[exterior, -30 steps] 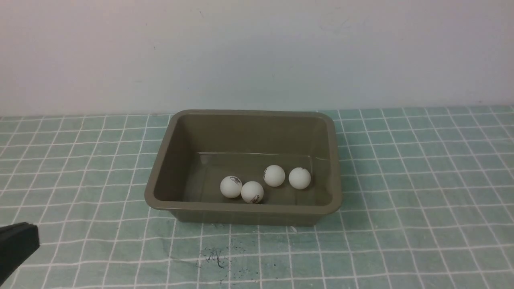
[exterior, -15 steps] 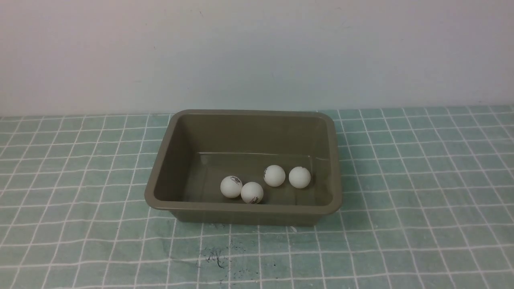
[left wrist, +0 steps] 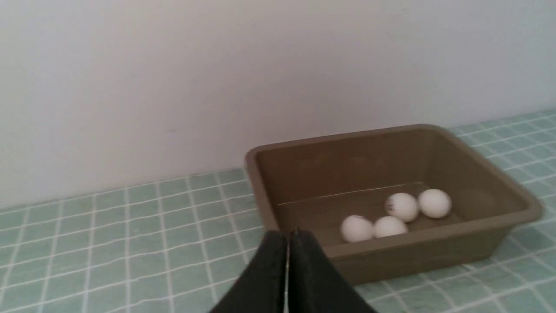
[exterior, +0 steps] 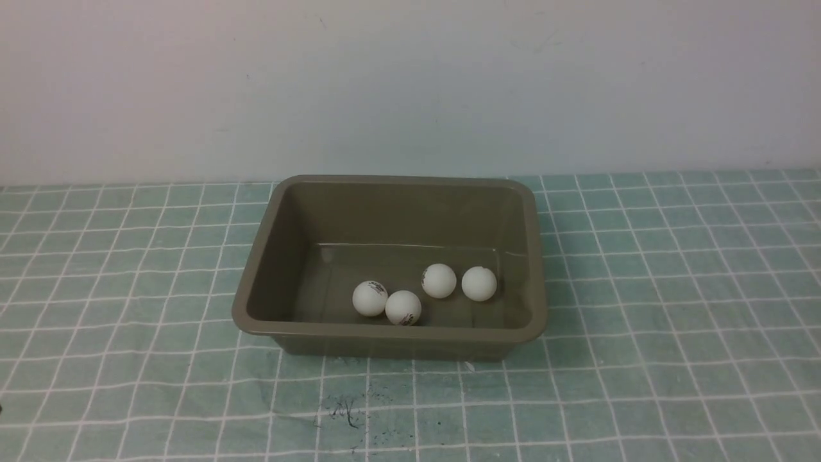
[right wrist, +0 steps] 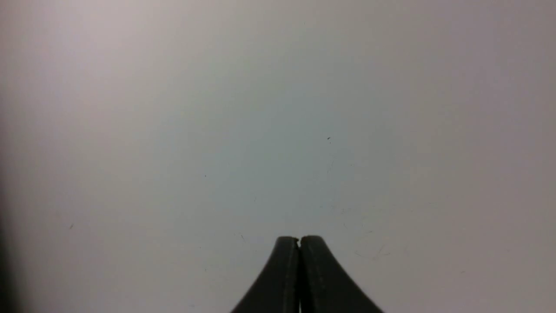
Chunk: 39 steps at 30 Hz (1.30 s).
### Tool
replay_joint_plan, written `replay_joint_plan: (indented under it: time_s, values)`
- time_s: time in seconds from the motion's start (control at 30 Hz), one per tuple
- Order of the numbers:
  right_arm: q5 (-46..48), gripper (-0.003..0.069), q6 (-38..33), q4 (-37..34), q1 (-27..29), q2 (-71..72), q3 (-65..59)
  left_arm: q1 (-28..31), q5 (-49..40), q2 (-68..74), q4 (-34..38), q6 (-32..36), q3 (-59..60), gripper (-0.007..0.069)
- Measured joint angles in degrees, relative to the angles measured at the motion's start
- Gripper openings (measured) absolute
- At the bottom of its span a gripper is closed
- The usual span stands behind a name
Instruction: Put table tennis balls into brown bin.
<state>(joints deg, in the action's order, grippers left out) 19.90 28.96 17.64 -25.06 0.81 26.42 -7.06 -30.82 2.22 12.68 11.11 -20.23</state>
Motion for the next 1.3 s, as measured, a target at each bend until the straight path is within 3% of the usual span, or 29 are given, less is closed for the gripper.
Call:
replay_joint_plan:
  time_s: [0.17, 0.3, 1.3]
  values:
    - [0.2, -0.0015, 0.0, 0.0, 0.0, 0.0, 0.0, 4.6, 7.5, -2.8, -1.4, 0.0, 13.0, -0.0005]
    - [0.3, -0.0015, 0.0, 0.0, 0.0, 0.0, 0.0, 5.4, 8.5, -2.8, -4.4, 0.1, 21.2, -0.0005]
    - [0.3, -0.0015, 0.0, 0.0, 0.0, 0.0, 0.0, 5.4, 8.8, -2.8, -5.3, 0.5, 21.6, -0.0005]
